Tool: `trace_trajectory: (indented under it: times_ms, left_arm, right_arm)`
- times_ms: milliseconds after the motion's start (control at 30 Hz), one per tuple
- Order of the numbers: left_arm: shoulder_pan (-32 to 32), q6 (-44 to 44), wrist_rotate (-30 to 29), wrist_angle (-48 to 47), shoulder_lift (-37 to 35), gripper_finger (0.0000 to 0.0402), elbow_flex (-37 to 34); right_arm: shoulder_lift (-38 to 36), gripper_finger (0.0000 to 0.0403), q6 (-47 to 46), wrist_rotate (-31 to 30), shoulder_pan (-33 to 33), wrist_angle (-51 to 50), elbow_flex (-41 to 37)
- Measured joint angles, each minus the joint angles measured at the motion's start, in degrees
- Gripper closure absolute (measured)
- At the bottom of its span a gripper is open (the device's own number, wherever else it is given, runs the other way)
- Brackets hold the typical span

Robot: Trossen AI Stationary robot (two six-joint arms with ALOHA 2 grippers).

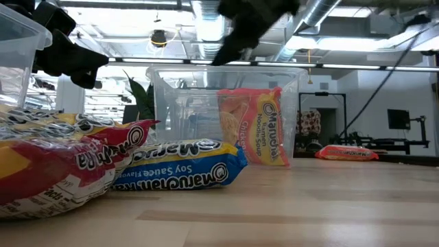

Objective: Sort Maruchan noodles
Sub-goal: Put the blue noodle pack into the top transparent bin

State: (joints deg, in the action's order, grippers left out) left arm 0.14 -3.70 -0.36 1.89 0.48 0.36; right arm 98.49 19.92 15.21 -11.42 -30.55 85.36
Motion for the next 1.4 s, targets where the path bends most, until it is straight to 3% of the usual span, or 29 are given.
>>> trace_trajectory:
  times_ms: [267,533,1000,1167,1400]
  left_arm:
    - [0.0,0.0,-0.1,0.0,0.0,0.0401,0.0]
    - [0.0,0.0,-0.1,0.0,0.0,0.0401,0.0]
    - [0.0,0.0,-0.1,-0.1,0.0,0.0402,0.0]
    - [0.0,0.4,-0.1,0.2,0.0,0.0401,0.0]
    - [0.0,2.9,-5.2,2.7,0.0,0.0401,0.0]
  right_arm:
    - [-22.8,0.0127,-9.5,-13.6,0.2,18.4,-25.7]
    - [-37.3,0.0127,-16.8,-26.8,0.1,22.9,-40.7]
    - [-47.0,0.0127,-25.6,-27.4,4.2,31.7,-54.4]
    - [-47.1,0.0127,-25.1,-27.4,5.4,36.8,-55.0]
    - [-47.1,0.0127,-20.9,-27.4,5.4,45.0,-55.0]
